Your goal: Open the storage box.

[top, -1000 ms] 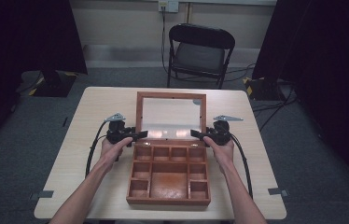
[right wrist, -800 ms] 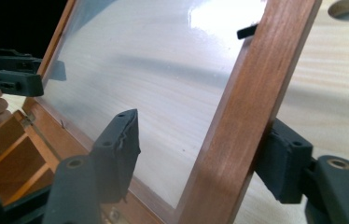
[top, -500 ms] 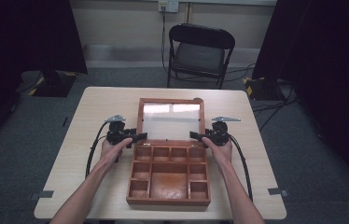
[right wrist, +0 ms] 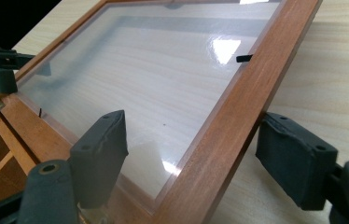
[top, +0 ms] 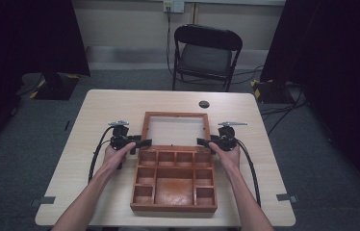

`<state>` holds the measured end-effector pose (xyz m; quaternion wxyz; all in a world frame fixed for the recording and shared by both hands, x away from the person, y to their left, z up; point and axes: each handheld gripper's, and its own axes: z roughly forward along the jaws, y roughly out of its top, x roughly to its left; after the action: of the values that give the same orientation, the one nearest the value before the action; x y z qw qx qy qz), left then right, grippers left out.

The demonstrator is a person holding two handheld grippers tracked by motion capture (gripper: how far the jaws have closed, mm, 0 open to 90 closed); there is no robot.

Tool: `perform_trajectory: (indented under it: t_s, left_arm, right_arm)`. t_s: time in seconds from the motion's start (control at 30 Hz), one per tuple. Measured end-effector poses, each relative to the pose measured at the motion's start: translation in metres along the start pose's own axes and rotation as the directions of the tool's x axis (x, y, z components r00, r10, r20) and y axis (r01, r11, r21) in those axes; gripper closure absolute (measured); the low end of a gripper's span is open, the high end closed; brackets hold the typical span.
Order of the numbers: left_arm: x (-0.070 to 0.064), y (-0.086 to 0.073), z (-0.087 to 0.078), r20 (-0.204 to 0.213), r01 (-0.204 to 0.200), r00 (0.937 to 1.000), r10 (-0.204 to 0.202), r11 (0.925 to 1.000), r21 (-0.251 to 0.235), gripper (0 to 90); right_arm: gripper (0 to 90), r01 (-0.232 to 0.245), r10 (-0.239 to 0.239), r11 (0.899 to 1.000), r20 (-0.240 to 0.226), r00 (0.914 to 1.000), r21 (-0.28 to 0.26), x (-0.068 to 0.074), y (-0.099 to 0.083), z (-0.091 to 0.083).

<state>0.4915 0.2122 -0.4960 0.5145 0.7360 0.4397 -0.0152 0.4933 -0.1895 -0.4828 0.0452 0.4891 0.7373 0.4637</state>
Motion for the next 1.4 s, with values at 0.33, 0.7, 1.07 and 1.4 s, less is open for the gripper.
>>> perform_trajectory:
  t_s: [0.33,0.7,1.07,1.4]
  left_arm:
    - [-0.001,0.001,-0.002,-0.052,-0.001,0.9986,0.001,1.0,0.005,28.1]
    - [-0.002,0.001,-0.021,-0.088,-0.046,0.9951,0.045,0.999,-0.001,25.0]
    - [-0.011,-0.014,-0.05,-0.138,-0.102,0.985,0.104,0.9946,0.021,22.0]
    - [-0.012,-0.027,-0.074,-0.206,-0.129,0.9681,0.143,0.9886,0.078,22.0]
  right_arm:
    - [25.8,-0.002,0.002,1.0,0.015,0.9999,-0.009,0.001,0.003,-0.006]
    - [22.9,0.035,-0.035,0.999,0.01,0.9993,-0.017,0.007,0.003,-0.018]
    - [19.0,0.08,-0.078,0.996,0.036,0.9963,-0.048,0.008,-0.009,-0.055]
    - [17.2,0.111,-0.109,0.994,0.092,0.9898,-0.014,0.008,-0.033,-0.09]
